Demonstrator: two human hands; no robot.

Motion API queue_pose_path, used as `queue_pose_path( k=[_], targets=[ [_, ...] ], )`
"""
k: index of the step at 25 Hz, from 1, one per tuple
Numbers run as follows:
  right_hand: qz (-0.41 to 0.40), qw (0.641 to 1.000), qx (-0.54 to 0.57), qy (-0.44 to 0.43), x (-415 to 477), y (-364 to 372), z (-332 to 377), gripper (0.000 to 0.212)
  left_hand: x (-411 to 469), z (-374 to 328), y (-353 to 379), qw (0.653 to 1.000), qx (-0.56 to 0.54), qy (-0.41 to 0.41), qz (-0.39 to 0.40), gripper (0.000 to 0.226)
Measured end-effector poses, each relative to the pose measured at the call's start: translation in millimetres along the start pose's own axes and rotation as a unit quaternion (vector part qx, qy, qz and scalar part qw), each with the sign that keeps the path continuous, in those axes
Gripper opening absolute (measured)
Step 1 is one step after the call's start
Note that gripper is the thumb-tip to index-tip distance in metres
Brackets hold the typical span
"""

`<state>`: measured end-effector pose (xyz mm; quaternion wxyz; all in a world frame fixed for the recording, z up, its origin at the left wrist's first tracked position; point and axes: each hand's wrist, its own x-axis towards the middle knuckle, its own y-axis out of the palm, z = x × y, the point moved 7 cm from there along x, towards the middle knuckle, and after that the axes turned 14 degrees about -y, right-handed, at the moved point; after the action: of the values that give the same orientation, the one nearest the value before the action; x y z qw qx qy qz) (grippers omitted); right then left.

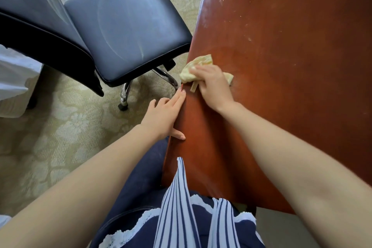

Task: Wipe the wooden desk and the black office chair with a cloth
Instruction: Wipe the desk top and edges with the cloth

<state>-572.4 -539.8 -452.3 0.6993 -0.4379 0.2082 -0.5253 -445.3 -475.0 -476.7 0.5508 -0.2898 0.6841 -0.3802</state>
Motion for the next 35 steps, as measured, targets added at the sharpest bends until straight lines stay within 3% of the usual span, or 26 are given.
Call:
queue_pose_path(
  k=[6, 10, 14, 20, 28, 32, 35],
  targets=[
    [0.022, 0.999, 0.018, -0.036, -78.2, 5.5, 35.7, 0.039, -6.0, 13.0, 5.7, 0.997, -0.045, -0.066, -0.007, 0.132],
    [0.062, 0.991, 0.013, -0.117, -130.6, 6.8, 60.7, 0.035, -10.4, 18.9, 12.5, 0.995, -0.020, -0.101, 0.000, 0.117],
    [0.111, 0.972, 0.025, -0.205, -118.6, -2.0, 59.5, 0.044, -14.3, 17.9, 13.2, 0.996, 0.004, -0.083, -0.021, 0.102],
    [0.145, 0.984, -0.008, -0.104, -26.6, -4.6, 15.7, 0.049, -12.1, 16.6, 13.4, 0.998, 0.019, -0.049, -0.032, 0.082],
    [0.012, 0.997, -0.055, 0.053, 57.9, -6.3, -26.6, 0.039, -8.0, 43.9, 17.4, 0.998, -0.015, -0.062, 0.010, 0.068],
    [-0.001, 0.997, -0.065, 0.049, 26.9, 8.5, -4.0, 0.037, -15.2, 48.3, 15.9, 0.997, -0.026, -0.074, -0.019, 0.048],
    [0.006, 0.999, -0.030, -0.021, -17.7, 14.9, 32.4, 0.037, -20.1, 46.9, 12.4, 0.995, -0.037, -0.081, -0.035, 0.044]
  ],
)
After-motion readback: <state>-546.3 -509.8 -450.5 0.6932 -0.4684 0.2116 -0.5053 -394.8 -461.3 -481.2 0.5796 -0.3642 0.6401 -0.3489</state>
